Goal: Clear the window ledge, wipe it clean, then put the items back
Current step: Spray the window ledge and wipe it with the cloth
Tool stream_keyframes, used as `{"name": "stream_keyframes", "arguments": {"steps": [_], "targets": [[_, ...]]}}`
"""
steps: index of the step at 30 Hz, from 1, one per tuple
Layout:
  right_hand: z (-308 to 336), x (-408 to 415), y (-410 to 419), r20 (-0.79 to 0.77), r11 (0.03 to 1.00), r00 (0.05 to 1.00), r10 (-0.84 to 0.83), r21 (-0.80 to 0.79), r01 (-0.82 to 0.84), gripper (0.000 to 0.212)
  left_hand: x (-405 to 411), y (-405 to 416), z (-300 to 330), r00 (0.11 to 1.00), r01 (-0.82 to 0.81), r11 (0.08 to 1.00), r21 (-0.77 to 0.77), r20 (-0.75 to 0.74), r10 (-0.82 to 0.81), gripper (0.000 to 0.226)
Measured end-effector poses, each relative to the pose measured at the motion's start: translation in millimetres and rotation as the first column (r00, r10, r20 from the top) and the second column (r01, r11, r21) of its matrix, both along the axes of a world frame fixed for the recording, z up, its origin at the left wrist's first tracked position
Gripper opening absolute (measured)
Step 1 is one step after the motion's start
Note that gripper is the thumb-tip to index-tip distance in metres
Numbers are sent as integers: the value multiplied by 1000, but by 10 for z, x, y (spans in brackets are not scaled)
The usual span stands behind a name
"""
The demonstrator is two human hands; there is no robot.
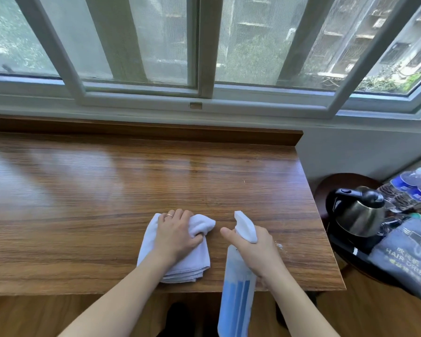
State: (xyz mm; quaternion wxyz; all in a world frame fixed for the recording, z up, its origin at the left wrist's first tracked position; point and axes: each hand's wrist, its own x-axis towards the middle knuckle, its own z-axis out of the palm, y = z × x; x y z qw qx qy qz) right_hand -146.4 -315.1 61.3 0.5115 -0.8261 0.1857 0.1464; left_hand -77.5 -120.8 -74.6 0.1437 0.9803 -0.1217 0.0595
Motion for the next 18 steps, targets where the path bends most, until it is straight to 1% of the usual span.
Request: {"name": "stream_keyframes", "arguments": {"steps": [3, 6, 11, 18], "targets": [[20, 83, -45, 1, 1000, 1000, 11, -8, -11, 42, 142, -76, -15, 1000, 13, 1000, 13, 13, -13, 49], [24, 150, -83, 4, 1000, 1000, 18, -16, -18, 47, 363, -156, 1, 1000, 25, 999, 26, -1, -25, 50], [56, 268, -160, -9, 1000, 1000, 16, -13, -16, 37, 751, -268, 31, 999, 24, 998, 60, -25, -23, 53], [99, 469, -291, -1, 999, 1000, 3, -35, -3, 37, 1251, -394, 58, 996, 16, 990, 139, -87, -3, 51]]}}
